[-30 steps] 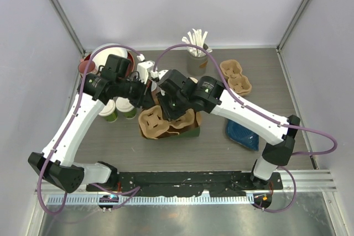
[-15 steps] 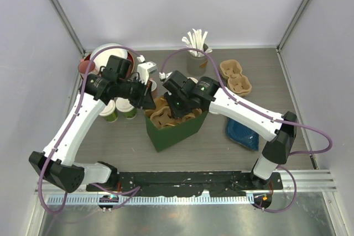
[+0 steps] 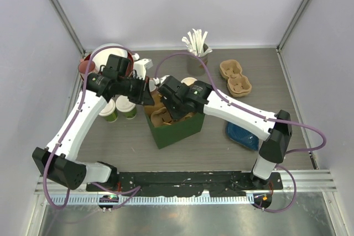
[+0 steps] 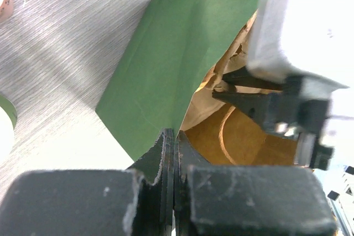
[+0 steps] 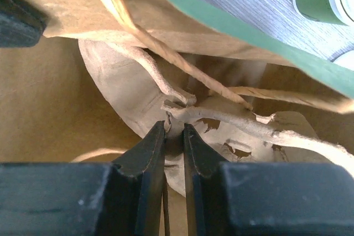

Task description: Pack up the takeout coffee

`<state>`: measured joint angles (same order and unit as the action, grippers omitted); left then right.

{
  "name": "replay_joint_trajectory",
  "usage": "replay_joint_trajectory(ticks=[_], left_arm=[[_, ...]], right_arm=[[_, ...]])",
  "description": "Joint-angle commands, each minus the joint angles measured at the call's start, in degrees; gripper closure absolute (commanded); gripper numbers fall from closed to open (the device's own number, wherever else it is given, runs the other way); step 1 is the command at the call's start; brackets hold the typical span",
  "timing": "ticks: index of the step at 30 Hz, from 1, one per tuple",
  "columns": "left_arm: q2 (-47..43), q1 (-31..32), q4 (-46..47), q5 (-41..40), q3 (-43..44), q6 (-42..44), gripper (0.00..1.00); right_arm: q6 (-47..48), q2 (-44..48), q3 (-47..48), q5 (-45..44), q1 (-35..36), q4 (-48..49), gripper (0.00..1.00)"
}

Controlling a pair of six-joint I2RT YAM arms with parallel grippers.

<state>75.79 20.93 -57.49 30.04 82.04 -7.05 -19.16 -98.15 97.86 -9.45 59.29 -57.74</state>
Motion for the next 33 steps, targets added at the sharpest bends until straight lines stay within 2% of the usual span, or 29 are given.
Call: replay_joint_trajectory(ticks=[1,9,14,20,27,33], left_arm=[[-0.6,-0.9,4.9,1.7,0.4,-2.7,1.0],[-0.4,-3.3,6.7,-4.3,-0.3,-2.7,1.0],[0.1,-3.3,6.9,-3.9,-0.2,-2.9,1.0],[-1.6,-3.3,5.1,1.2,1.6,-0.9,1.0],[-3.5,-3.0,2.7,4.1,0.2,2.1,1.0],[-4.1,-1.0,0.3,3.1,3.7,4.9,1.0]], right_arm=[[3.2,-1.9,-1.4,-1.5,1.5,-0.5,0.99],[5.7,1.5,-6.7,-3.7,2.9,1.0,0.99],[9.4,2.3,-9.8,0.2,4.5,2.0,0.99],[11.0,-1.1,-9.3,5.8,3.8,0.6,0.99],[5.6,-5.4,-7.2,6.9,0.8,-1.8,0.99],[0.4,-6.3,-9.7,6.1,0.7,-1.9,0.99]])
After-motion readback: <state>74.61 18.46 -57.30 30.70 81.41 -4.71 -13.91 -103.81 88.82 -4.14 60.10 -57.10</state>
